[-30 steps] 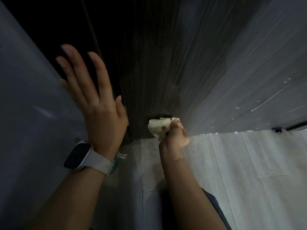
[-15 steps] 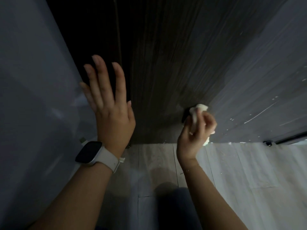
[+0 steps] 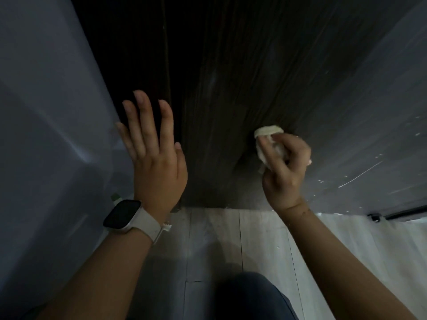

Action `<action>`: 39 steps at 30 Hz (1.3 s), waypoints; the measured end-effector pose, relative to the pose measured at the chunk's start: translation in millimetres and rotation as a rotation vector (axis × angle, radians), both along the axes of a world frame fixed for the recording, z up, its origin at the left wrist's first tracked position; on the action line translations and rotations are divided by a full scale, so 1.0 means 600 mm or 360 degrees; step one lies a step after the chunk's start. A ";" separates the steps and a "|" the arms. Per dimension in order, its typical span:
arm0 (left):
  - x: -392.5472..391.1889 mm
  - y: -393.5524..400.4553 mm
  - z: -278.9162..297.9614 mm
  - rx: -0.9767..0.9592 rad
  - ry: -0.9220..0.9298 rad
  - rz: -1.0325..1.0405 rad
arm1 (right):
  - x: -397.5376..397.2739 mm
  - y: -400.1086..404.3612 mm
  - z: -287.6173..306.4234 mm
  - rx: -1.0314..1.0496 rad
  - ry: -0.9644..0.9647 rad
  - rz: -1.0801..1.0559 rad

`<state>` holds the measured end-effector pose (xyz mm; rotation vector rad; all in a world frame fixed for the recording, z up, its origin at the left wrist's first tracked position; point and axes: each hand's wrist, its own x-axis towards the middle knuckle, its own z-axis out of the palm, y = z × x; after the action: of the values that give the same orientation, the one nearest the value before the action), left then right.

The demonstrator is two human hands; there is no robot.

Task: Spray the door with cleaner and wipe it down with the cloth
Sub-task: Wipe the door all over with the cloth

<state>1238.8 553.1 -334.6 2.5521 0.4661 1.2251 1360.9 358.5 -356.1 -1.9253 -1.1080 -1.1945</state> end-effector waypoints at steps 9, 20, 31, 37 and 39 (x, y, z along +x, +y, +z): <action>-0.028 0.019 0.001 0.0173 0.0099 0.0048 | -0.029 0.007 -0.127 -0.1157 0.0644 0.0331; -0.047 0.025 0.013 0.0256 0.0123 0.0024 | -0.034 0.086 -0.081 -0.0761 -0.0014 0.0373; -0.039 0.034 0.006 0.0225 0.0170 -0.0061 | -0.035 0.129 0.116 -0.0233 -0.0195 0.0296; -0.042 0.045 -0.001 0.0309 0.0216 0.0010 | -0.062 0.138 -0.020 -0.0845 -0.0008 0.0399; -0.040 0.044 -0.001 0.0318 0.0215 0.0018 | -0.063 0.136 -0.019 -0.0927 0.0056 0.0413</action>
<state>1214.7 579.3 -335.2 2.8172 0.4056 1.1604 1322.9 440.1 -367.4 -2.1072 -1.7678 -0.7402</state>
